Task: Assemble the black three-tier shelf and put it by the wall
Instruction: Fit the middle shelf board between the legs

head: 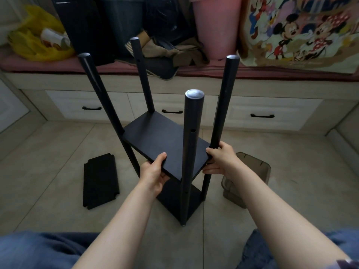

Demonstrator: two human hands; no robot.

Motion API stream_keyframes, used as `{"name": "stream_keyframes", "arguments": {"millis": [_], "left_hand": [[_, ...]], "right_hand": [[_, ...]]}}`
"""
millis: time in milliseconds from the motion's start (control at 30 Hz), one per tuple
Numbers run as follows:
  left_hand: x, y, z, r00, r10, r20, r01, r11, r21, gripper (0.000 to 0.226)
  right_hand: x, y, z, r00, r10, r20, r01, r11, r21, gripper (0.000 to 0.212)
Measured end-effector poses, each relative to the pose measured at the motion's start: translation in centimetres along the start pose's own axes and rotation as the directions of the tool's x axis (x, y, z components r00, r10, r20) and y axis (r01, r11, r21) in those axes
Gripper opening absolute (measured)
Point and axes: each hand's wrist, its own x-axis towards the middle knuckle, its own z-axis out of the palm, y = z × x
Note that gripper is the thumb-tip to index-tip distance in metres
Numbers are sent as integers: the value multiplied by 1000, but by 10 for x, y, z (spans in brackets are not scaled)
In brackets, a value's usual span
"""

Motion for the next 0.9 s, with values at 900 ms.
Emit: {"name": "stream_keyframes", "arguments": {"millis": [900], "left_hand": [[6,-5,-12,992,-47,114,49,999,-19,31]], "right_hand": [[-3,6,3,999,42,-9,-42,999,15,25]]}}
